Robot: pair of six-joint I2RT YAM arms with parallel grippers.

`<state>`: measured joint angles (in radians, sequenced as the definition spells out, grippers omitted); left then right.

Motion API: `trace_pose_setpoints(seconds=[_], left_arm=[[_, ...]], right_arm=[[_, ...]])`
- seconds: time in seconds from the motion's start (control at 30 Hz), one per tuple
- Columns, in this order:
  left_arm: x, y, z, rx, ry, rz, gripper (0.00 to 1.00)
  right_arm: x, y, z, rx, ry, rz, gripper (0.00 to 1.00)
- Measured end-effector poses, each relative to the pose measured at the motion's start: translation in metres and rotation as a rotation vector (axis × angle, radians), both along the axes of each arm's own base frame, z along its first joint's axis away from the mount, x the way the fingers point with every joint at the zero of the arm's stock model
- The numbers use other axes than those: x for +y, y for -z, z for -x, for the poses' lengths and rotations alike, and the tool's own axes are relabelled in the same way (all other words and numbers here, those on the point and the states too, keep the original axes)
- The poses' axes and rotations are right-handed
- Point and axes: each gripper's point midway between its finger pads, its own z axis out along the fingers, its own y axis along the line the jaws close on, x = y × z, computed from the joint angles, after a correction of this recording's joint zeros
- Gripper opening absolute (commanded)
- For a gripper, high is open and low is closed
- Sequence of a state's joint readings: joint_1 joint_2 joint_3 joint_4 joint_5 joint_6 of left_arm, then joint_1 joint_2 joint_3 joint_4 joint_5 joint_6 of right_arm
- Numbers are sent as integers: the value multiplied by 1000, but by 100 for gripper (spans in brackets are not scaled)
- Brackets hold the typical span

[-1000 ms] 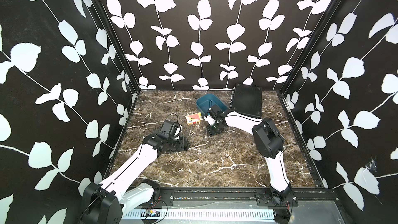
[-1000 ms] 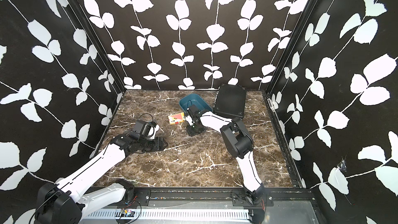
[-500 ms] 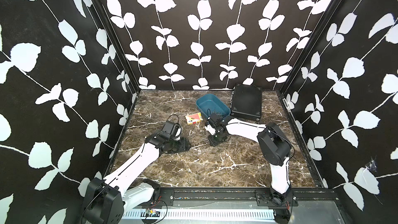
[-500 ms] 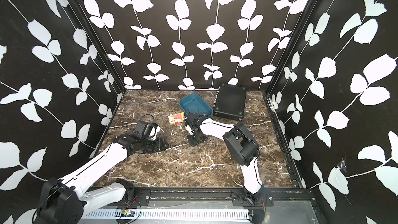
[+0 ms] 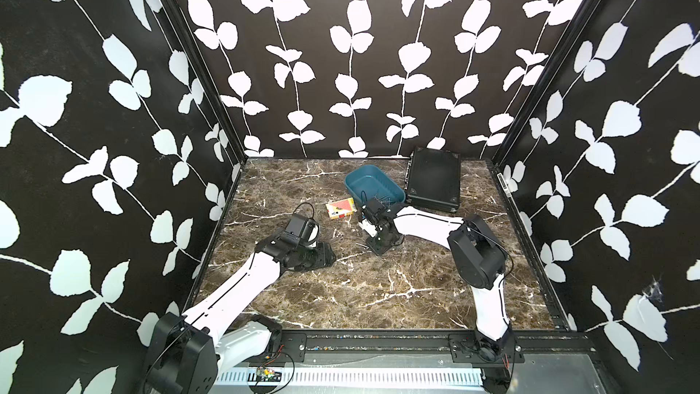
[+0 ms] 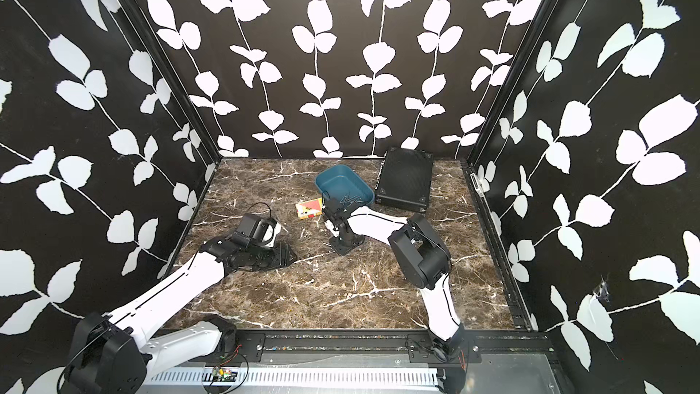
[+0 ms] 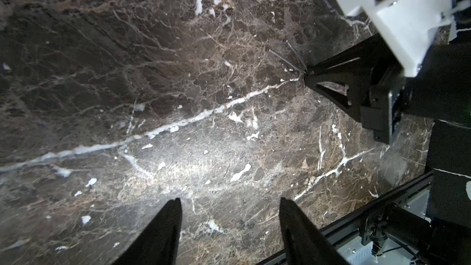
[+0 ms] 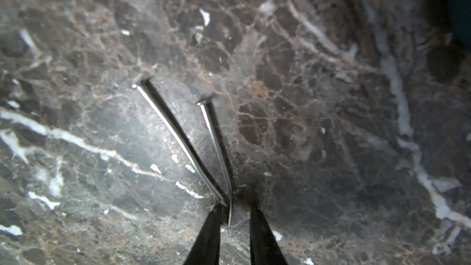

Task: Put the nails on the desktop into the storage box
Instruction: Pick up the nail from the center of the board, then place the nail in the storage box.

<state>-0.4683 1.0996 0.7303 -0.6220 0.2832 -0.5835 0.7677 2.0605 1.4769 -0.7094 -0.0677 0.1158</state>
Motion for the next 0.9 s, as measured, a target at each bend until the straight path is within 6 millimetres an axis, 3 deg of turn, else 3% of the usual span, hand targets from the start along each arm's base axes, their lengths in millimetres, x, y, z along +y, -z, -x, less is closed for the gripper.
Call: trace_pose_setpoints(seconds=[0.13,0.53,0.6,0.77,0.9], left_arm=[[-1,0,1,4,3,5,63],[-4,1,-3,4,-3,16,63],[-4,1,-4,2,-7,20,63],[-5,2,-4,1,-13,24,63],[-5,1,-5,-2,-13,26,63]], right_arm=[[2,0,-1,4,-18,-9,1],[-2,-7,1,-5,-17,-20,0],[-3,-19,1,-18,0,-38,0],[1,-70,-6,-90,58,-141,0],[4,-107,-22,-119,134,-239,0]])
